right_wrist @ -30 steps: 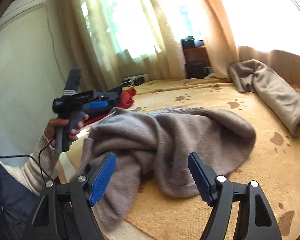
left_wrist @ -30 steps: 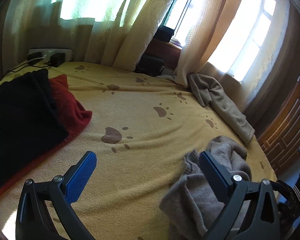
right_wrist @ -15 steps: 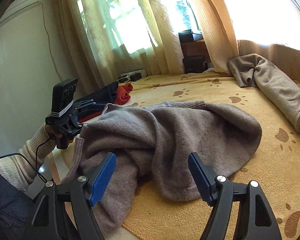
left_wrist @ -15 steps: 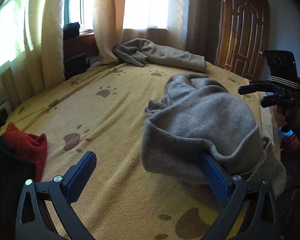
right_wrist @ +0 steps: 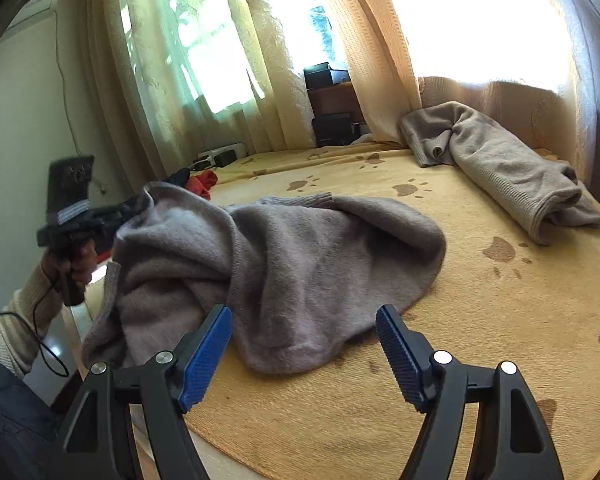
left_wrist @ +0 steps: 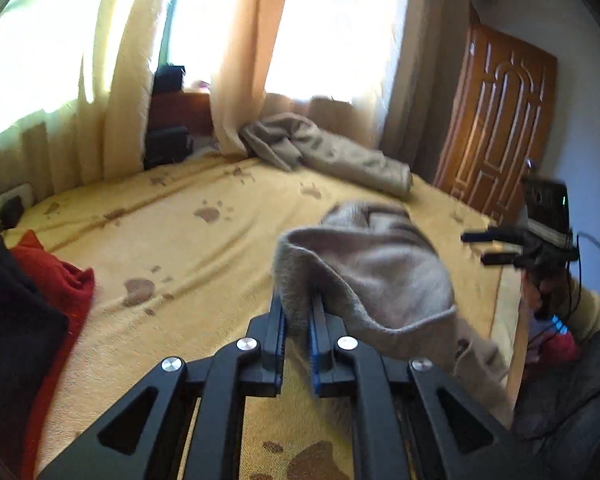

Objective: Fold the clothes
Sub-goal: 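Lift the cardigan high with both grippers and shake it out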

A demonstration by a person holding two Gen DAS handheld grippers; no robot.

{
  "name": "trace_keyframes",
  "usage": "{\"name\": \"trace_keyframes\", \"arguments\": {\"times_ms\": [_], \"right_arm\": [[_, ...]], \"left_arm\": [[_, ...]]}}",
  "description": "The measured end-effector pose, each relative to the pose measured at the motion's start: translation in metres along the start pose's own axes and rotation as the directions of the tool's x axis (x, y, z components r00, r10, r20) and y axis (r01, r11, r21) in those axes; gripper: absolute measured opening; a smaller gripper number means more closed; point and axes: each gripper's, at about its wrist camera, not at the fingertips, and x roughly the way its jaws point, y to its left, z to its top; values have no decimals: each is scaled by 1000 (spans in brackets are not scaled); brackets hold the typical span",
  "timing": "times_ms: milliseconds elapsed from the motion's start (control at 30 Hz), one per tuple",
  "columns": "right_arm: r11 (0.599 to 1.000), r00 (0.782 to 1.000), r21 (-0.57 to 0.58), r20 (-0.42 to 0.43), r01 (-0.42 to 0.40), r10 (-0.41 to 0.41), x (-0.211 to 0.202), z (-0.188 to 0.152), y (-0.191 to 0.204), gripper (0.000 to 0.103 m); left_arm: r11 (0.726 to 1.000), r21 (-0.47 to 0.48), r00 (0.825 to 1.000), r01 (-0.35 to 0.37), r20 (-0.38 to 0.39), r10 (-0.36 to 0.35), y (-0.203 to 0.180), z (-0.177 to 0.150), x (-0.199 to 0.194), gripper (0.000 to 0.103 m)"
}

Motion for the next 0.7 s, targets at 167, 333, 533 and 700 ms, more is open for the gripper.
{"name": "trace_keyframes", "arguments": {"times_ms": [167, 333, 533, 700], "right_arm": [[987, 999, -162, -36, -12, 7, 1, -7, 19, 76], [925, 998, -378, -46, 27, -48, 18, -14, 55, 75], [764, 973, -616, 23, 194, -229, 51, -13, 83, 74], [767, 944, -578, 14, 278, -331, 78, 13, 67, 7]], "left_arm": [[998, -15, 980, -53, 193, 55, -3, 45, -41, 11], [999, -41, 959, -29, 281, 40, -9, 74, -52, 11], [1000, -29, 947, -4, 321, 14, -19, 88, -64, 11], [1000, -25, 935, -6, 354, 14, -24, 90, -82, 11]]}}
